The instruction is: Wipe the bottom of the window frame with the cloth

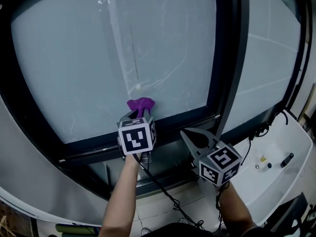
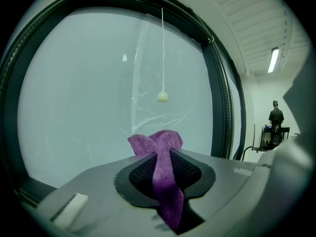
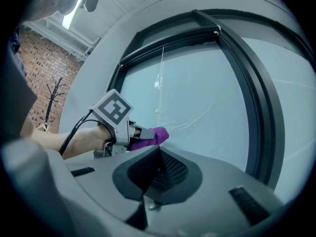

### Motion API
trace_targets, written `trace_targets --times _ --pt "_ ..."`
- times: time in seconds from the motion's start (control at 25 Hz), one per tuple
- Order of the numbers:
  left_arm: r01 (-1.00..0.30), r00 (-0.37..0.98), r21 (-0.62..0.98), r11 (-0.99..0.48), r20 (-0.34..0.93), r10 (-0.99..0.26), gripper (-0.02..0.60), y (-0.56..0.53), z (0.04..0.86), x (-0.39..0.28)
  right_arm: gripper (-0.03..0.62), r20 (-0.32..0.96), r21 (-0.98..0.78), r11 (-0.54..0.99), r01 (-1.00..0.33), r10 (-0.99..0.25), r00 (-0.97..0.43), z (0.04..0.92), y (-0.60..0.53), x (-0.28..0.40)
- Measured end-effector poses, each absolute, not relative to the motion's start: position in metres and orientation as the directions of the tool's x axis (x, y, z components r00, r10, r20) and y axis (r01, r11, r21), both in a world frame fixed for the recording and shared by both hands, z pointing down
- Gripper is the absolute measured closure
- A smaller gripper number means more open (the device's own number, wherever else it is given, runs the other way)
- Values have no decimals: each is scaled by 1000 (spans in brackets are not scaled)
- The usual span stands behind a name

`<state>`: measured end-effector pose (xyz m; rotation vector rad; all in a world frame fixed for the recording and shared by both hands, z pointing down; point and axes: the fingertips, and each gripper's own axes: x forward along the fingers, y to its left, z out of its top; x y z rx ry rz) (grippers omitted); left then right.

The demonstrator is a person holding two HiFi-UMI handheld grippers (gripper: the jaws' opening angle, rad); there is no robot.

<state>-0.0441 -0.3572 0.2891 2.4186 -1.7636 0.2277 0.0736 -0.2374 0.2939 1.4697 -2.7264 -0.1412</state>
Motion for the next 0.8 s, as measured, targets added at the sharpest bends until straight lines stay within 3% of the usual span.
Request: trace_targets --times 0.24,0.8 --pt "-951 309 72 -301 238 -921 497 -364 312 -12 580 -3 95 530 -843 -847 -532 298 -240 99" --pt "-984 164 117 -131 342 -925 497 -411 381 8 580 55 47 539 -841 -842 -537 331 -265 128"
